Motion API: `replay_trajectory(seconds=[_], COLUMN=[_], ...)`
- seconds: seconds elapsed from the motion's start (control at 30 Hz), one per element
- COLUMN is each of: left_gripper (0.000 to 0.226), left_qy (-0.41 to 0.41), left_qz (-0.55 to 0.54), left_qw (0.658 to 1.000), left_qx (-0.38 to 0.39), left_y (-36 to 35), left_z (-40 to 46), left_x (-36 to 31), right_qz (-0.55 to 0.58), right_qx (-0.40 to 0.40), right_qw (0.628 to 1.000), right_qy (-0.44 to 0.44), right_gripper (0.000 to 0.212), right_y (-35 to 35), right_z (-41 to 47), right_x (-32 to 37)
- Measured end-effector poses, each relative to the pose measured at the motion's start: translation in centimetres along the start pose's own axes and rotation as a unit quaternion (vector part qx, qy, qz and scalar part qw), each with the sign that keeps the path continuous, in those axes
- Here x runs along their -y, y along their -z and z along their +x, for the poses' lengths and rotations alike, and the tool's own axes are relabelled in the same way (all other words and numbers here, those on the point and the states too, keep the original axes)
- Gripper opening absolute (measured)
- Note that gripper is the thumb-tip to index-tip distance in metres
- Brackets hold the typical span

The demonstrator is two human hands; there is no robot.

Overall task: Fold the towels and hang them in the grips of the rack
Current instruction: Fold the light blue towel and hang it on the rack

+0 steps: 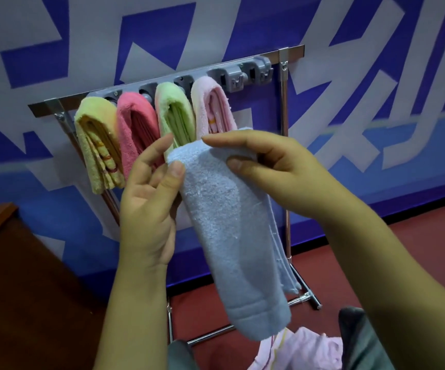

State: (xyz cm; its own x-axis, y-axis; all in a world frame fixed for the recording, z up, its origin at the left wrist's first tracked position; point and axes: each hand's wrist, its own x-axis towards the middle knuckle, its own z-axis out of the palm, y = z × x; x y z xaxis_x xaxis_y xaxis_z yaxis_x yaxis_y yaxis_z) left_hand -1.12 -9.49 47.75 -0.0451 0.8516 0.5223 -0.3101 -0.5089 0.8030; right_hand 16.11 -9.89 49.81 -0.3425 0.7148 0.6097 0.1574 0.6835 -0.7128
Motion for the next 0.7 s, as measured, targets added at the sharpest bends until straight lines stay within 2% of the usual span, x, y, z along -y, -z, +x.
replay_trajectory(seconds=[0.07,0.33,0.47,0.6,0.7], left_gripper=[0.037,0.037,0.039,0.04,0.041], left_qy=[-0.015,-0.09,-0.1,-0.097,-0.094], left_qz=[0.012,0.054,0.036,0.029,0.018], left_qw=[1.0,0.994,0.994,0.995,0.995], left_qx=[-0.012,-0.038,-0.037,-0.023,-0.01], left_y=[0.0,-0.4,-0.7,-1.1,-1.2], left_z=[0.0,0.1,0.2,0.5,0.9], left_x=[0.1,0.2,0.1,0.0,-0.2], right_qz=[-0.011,-0.048,-0.098,-0.13,-0.105], right_qx=[0.004,0.024,-0.03,-0.088,-0.092], right_qw=[1.0,0.999,0.994,0.986,0.989], right_qy=[0.002,0.001,0.021,0.062,0.055], right_gripper=[0.041,0.04,0.038,0.028,0.024], right_y=[-0.1,0.6,1.1,0.9,1.0], right_z=[-0.1,-1.1,-1.4,-1.2,-0.9], right_x=[0.0,-0.3,-0.8,-1.6,-1.8])
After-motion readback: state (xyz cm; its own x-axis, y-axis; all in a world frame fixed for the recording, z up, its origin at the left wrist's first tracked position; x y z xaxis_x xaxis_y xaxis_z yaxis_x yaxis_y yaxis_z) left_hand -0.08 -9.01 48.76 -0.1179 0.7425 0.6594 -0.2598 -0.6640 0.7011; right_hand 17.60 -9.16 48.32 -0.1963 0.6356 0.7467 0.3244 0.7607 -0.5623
